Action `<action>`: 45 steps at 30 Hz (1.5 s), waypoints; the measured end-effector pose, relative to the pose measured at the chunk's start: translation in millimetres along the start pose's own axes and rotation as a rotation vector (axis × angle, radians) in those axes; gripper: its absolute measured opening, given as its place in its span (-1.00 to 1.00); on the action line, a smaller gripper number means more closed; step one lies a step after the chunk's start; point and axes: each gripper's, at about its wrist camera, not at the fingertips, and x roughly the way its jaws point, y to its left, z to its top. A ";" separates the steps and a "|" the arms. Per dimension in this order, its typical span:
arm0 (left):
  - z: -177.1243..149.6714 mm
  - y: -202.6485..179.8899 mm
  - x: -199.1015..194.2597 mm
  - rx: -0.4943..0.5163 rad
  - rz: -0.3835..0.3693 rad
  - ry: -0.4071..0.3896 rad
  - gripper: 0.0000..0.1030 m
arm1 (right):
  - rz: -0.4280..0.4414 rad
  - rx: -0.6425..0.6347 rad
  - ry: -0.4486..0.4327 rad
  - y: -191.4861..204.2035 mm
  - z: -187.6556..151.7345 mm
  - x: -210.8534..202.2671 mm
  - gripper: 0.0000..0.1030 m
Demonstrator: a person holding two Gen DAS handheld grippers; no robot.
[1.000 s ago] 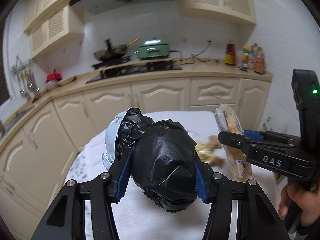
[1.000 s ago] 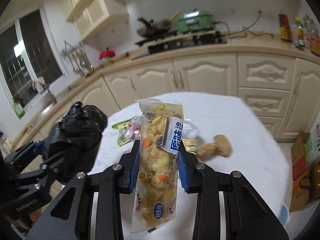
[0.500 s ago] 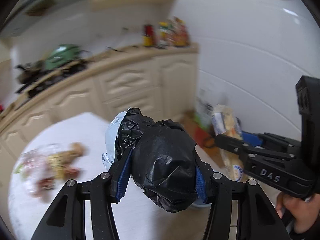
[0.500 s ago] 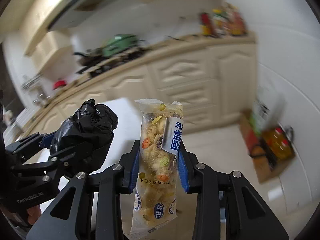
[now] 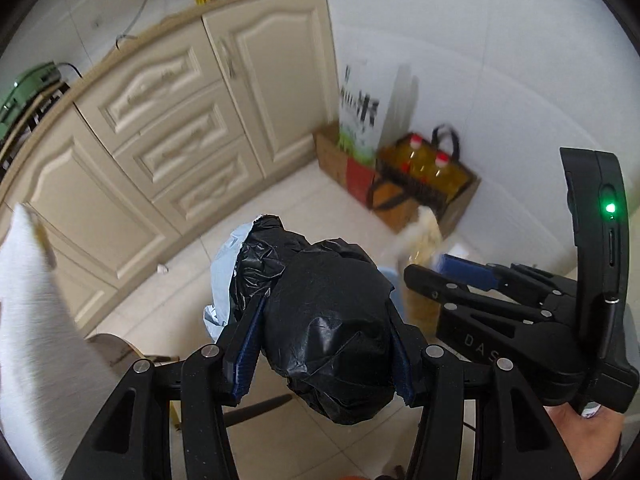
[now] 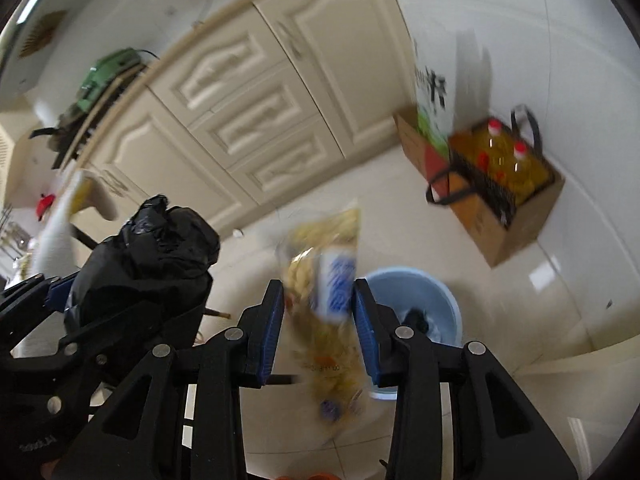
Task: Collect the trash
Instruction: 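Carry the black bag and snack packet to the blue bin and release both, then grasp a clear plastic bag on the table with the left gripper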
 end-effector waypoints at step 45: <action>-70.7 77.1 -179.2 -0.126 0.188 -0.344 0.77 | 0.014 -0.215 -0.205 140.3 -10.3 -147.5 0.65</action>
